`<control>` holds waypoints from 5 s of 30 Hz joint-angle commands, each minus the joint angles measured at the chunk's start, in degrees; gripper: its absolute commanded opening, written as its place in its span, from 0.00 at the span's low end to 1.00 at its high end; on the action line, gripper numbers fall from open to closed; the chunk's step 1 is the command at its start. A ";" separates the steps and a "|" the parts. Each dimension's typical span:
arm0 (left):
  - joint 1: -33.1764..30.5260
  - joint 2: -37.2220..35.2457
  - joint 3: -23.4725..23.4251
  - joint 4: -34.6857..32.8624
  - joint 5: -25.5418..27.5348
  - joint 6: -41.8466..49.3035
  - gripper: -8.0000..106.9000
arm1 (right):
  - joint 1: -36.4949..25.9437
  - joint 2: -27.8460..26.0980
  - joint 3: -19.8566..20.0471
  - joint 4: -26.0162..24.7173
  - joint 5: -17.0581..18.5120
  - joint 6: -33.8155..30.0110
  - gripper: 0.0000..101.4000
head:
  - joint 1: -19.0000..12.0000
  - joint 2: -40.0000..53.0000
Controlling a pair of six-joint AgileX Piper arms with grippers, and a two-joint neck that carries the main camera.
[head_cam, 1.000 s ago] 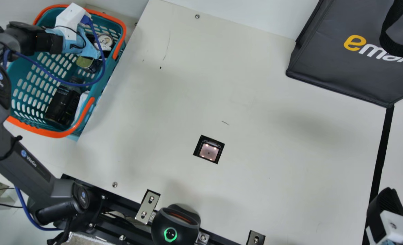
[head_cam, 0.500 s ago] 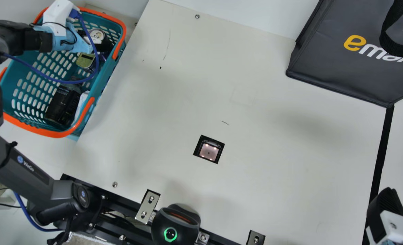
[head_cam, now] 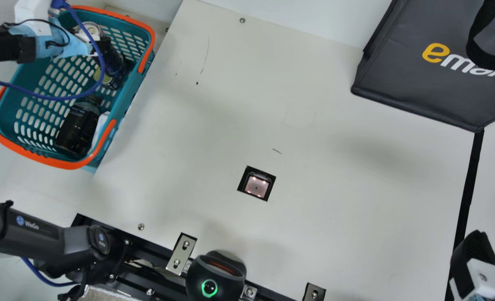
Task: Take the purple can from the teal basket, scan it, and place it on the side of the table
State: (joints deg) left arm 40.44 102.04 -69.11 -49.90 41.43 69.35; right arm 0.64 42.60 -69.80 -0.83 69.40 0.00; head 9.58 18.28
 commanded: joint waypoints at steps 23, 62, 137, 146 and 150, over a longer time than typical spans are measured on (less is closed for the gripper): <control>-3.94 -23.56 3.01 37.47 0.08 -64.91 0.00 | 0.00 0.00 0.00 0.00 0.00 0.00 0.94 | -1.66 0.14; -58.29 -40.73 0.57 54.48 19.58 -92.62 0.00 | 0.00 0.00 0.00 0.00 0.00 0.00 0.94 | -1.66 0.14; -103.63 -31.22 19.74 81.86 -0.29 -142.96 0.00 | 0.00 0.00 0.00 0.00 0.00 0.00 0.94 | -1.66 0.14; -104.51 -29.92 22.10 86.83 -2.37 -147.43 0.00 | 0.00 0.00 0.00 0.00 0.00 0.00 0.94 | -1.66 0.14; -104.95 -29.68 22.67 87.95 -2.55 -148.52 0.01 | 0.00 0.00 0.00 0.00 0.00 0.00 0.94 | -1.66 0.14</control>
State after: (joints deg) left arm -64.43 72.30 -46.57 37.99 38.83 -79.11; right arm 0.64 42.60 -69.80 -0.83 69.40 0.00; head 9.58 18.28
